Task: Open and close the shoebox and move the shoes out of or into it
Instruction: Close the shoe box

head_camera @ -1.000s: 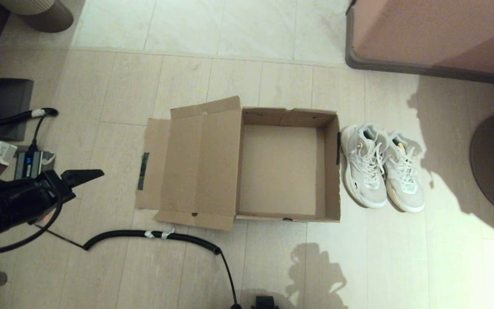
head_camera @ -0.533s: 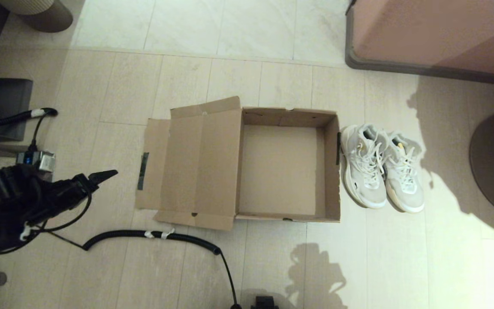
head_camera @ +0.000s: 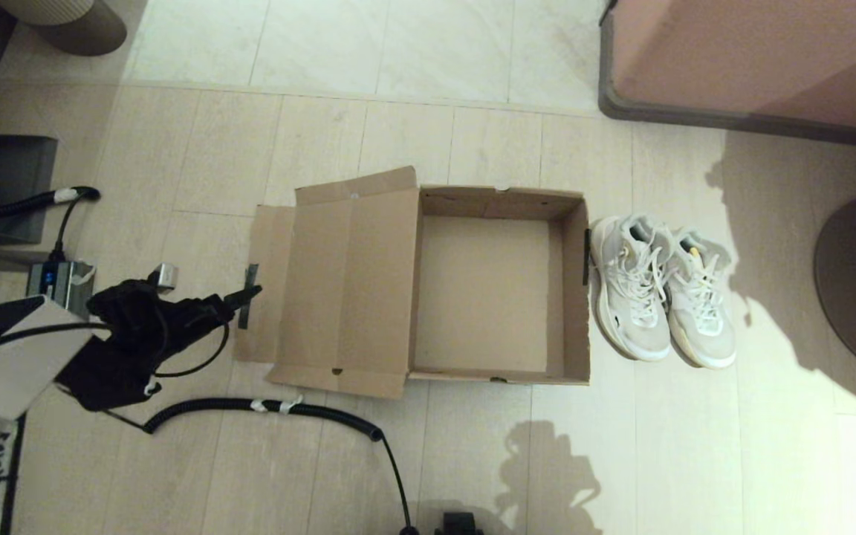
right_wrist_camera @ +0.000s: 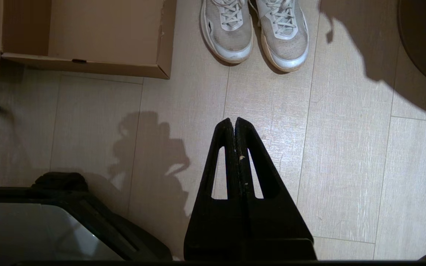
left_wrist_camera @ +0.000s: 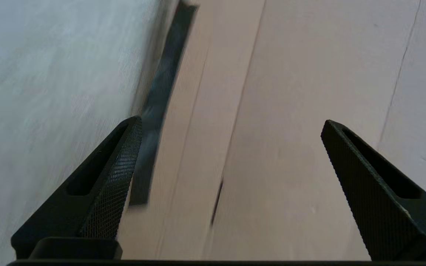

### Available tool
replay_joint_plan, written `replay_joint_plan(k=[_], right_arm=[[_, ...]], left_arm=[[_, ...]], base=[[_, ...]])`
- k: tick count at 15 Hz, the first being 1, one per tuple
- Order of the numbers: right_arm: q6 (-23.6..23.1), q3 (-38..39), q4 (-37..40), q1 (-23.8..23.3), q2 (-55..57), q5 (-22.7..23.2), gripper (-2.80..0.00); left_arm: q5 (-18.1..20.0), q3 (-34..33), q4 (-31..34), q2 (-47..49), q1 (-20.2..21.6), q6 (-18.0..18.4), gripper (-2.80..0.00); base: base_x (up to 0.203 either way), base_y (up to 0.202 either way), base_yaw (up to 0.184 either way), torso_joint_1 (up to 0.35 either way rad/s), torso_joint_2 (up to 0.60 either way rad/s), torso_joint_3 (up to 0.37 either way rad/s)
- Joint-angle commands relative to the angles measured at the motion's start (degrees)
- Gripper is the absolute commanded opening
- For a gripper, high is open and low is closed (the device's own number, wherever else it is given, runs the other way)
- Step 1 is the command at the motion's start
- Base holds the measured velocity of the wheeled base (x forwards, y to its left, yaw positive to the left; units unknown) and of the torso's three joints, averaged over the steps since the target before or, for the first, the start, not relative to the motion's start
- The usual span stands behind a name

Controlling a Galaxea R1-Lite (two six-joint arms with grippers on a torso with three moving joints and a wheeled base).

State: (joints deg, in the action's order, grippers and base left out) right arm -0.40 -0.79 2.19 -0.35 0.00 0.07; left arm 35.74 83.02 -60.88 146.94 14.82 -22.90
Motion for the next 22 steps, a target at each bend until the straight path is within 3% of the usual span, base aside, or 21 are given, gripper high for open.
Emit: replay_joint_plan(k=[1,9,11,18,22], right_arm=[[0.5,0.0,0.0,0.0,0.3,-0.1,-2.8],[1.1,-0.1,0.1,0.0,0.4,-0.6,-2.8],[1.1,-0.1,0.1,0.0,0.4,-0.6,-2.8],[1.0,-0.1,0.1,0.0,0.4,-0.6,-2.8],[1.0,-0.1,0.1,0.0,1.3,-0.5,-2.8]], left_arm=[[0.1,4.9,-0.3,3.8,-1.3,0.2,0.0],[-0.3,14.4,0.9,8.8,-1.4,3.2,0.0],[-2.3,16.6,0.8,9.2,-0.9,3.5,0.0],[-2.2,16.2,0.9,9.2,0.1,3.1,0.0],[-2.2,14.4,0.8,8.0,-0.9,0.7,0.0]], base=[[0.0,0.0,0.0,0.0,0.0,0.0],[0.0,0.0,0.0,0.0,0.0,0.0],[0.0,0.0,0.0,0.0,0.0,0.0],[0.0,0.0,0.0,0.0,0.0,0.0],[0.0,0.0,0.0,0.0,0.0,0.0]])
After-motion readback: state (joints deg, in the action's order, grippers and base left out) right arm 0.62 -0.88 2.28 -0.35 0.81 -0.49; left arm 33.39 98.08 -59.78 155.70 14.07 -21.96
